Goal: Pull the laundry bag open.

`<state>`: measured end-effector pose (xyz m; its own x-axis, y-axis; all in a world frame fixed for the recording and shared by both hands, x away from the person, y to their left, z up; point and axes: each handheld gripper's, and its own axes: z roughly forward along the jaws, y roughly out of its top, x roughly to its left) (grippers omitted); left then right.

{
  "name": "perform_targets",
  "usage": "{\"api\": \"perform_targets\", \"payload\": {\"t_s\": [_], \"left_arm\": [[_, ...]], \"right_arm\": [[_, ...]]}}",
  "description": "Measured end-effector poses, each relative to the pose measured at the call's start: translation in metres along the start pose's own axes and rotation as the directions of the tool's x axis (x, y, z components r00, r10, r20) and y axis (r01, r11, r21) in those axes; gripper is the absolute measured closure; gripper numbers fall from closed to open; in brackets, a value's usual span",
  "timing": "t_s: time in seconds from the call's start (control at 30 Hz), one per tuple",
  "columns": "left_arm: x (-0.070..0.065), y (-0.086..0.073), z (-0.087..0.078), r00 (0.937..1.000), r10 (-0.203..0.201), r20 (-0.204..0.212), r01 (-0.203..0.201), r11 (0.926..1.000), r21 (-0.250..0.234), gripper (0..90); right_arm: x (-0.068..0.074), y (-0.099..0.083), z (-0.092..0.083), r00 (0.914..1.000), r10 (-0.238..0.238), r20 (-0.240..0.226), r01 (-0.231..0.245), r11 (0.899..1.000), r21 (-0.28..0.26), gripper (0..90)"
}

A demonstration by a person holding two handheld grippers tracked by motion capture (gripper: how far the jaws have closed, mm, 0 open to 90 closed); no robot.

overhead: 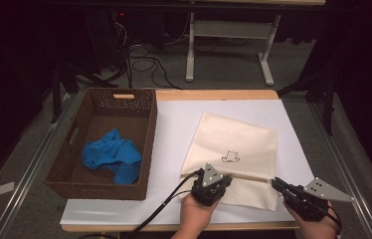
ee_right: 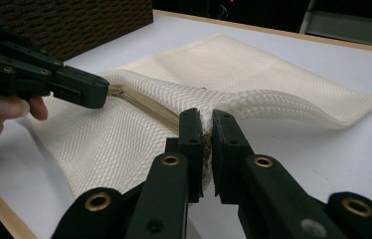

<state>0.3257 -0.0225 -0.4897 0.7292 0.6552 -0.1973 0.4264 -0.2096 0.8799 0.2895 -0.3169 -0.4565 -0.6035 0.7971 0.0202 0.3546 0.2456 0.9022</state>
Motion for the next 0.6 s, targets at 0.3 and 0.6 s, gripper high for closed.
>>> {"api": "perform_targets", "payload": {"t_s": [0.3, 0.6], "left_arm": [[0.019, -0.009, -0.009, 0.9956, -0.091, -0.023, 0.091, 0.9959, -0.003, 87.0], [0.021, -0.007, -0.018, 0.9984, -0.033, -0.047, 0.033, 0.9993, 0.014, 87.0]], "right_arm": [[-0.006, -0.001, -0.004, 0.9994, 0.015, 0.031, -0.015, 1.0, -0.014, 85.8], [-0.002, 0.0, -0.001, 0.9999, 0.002, 0.014, -0.002, 1.0, -0.001, 85.8]]}}
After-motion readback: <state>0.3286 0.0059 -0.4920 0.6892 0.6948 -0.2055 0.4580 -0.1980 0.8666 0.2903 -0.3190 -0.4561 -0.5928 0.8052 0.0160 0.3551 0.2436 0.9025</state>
